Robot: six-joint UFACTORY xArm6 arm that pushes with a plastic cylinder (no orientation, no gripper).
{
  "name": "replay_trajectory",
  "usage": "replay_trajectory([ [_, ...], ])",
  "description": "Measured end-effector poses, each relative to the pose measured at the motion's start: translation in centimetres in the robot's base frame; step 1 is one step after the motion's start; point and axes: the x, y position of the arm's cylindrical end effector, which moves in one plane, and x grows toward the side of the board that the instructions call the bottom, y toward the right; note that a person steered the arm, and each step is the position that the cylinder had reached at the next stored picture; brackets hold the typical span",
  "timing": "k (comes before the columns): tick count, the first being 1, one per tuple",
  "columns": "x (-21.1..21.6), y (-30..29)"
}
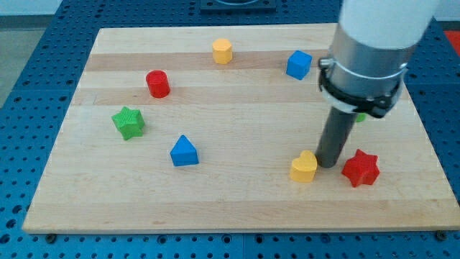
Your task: Nudge the red star and the red circle to the up slightly
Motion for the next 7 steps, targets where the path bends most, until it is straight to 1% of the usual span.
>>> replay_trajectory([
  [1, 1.5, -3.9],
  [2, 2.0, -4.0],
  [3, 5.7, -1.7],
  [4, 8.4, 3.6],
  [5, 7.0, 6.8],
  [6, 5.7, 8.3],
  [7, 4.3, 8.1],
])
